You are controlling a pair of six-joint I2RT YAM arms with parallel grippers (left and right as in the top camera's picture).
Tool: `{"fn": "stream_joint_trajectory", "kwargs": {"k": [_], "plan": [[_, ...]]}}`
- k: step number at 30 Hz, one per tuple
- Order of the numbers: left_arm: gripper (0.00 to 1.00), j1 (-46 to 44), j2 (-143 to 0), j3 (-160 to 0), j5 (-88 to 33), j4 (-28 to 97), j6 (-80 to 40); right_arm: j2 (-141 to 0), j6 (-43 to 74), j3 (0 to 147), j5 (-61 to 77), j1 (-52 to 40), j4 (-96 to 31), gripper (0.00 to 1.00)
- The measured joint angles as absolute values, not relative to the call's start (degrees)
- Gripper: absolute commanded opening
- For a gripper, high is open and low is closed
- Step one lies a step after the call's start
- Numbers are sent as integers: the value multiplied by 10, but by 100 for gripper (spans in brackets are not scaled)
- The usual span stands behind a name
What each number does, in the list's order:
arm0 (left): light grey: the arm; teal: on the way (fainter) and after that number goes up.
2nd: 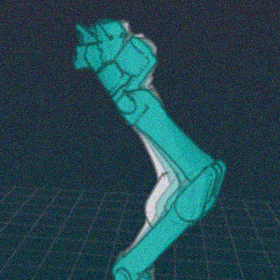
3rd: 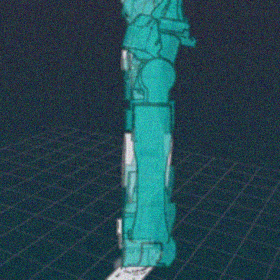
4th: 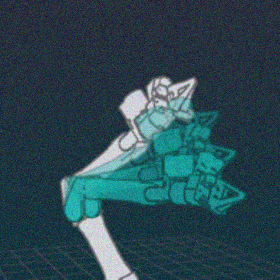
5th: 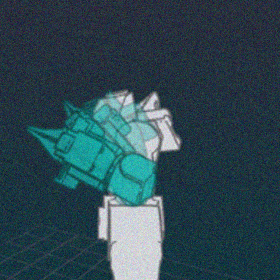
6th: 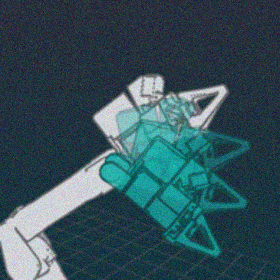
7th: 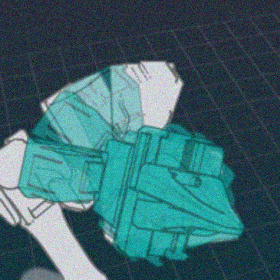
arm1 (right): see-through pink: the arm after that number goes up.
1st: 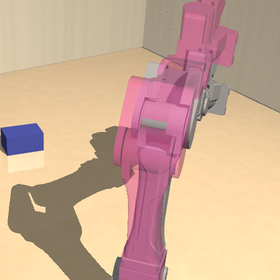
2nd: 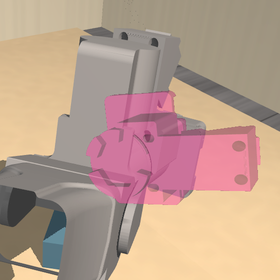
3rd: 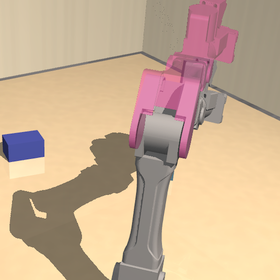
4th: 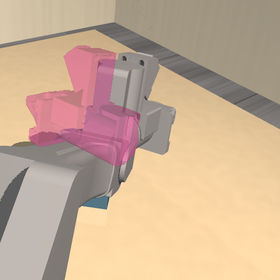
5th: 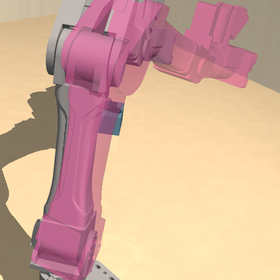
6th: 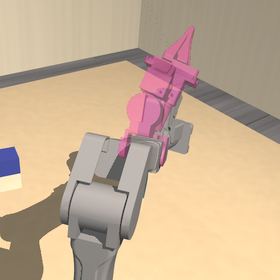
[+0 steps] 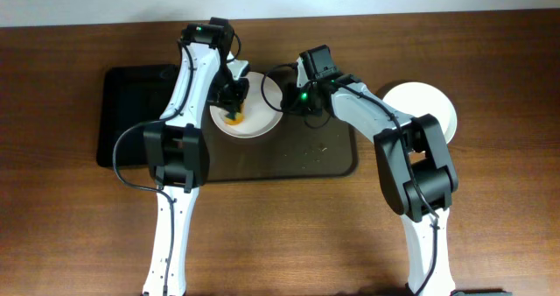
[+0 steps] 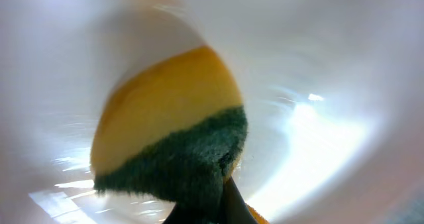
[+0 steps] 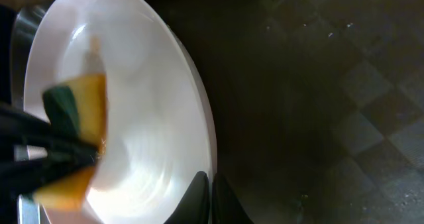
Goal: Clean dirty plates on tray and stack at the side
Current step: 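Scrub the held plate with the sponge in the left gripper, then carry the plate with the right gripper onto the stack at right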
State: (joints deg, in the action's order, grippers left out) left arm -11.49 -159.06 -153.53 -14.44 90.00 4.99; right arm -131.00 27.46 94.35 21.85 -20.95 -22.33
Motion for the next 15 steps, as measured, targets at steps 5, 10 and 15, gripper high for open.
{"fn": "stream_joint_trajectory", "kwargs": {"k": [5, 10, 15], "plan": [[0, -114, -1643, -1627, -281, 970, 90, -1308, 290, 947, 214, -209, -262, 47], [0, -83, -1644, -1780, -299, 964, 57, -1301, 293, 950, 218, -215, -273, 4], [0, -60, -1606, -1788, -277, 962, 42, -1301, 293, 942, 208, -208, -294, 4]]}}
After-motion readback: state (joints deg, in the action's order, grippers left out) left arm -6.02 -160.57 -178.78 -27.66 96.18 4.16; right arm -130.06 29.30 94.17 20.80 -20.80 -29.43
